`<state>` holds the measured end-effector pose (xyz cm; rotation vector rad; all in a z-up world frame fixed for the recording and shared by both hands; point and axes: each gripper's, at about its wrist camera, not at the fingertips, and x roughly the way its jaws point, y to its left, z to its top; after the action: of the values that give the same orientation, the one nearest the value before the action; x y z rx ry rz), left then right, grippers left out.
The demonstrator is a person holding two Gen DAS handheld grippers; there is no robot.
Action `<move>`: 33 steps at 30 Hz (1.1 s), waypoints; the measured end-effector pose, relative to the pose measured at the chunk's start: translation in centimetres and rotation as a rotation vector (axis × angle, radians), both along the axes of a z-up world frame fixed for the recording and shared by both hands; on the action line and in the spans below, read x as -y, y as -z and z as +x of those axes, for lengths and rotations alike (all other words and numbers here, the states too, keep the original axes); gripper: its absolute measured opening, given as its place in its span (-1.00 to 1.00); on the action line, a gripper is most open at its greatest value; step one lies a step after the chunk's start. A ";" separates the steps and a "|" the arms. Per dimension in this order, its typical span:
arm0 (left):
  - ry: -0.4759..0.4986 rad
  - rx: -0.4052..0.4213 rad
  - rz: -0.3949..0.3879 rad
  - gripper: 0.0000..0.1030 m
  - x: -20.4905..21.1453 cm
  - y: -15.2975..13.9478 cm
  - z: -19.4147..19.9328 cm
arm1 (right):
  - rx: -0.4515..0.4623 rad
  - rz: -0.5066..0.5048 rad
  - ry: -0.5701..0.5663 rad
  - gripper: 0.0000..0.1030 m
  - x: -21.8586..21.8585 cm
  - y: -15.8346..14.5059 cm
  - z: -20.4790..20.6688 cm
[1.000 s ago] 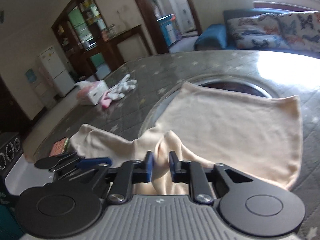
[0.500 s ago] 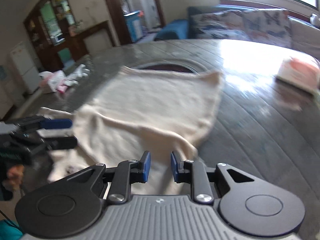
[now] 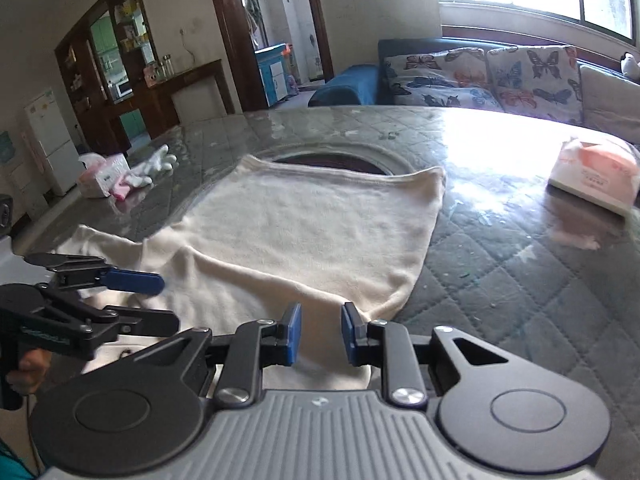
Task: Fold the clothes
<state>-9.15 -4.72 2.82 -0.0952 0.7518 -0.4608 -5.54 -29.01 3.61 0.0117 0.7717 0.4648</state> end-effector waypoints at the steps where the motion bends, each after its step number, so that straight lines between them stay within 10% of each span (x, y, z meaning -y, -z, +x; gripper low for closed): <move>1: -0.002 0.000 -0.004 0.41 -0.2 0.0 -0.1 | 0.000 -0.004 0.001 -0.59 -0.1 0.2 0.1; 17: -0.090 0.035 -0.035 0.45 -3.8 -1.5 -2.6 | 0.015 -0.140 -0.172 -0.57 -4.6 0.7 -1.8; 33: -0.468 0.053 0.017 0.46 -13.9 -2.6 -5.8 | 0.020 -0.143 -0.362 -0.46 -13.5 1.6 0.9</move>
<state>-14.91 9.15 5.47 -0.2365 0.6557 -0.0114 -4.63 -15.50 2.03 -0.2693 0.7888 0.7504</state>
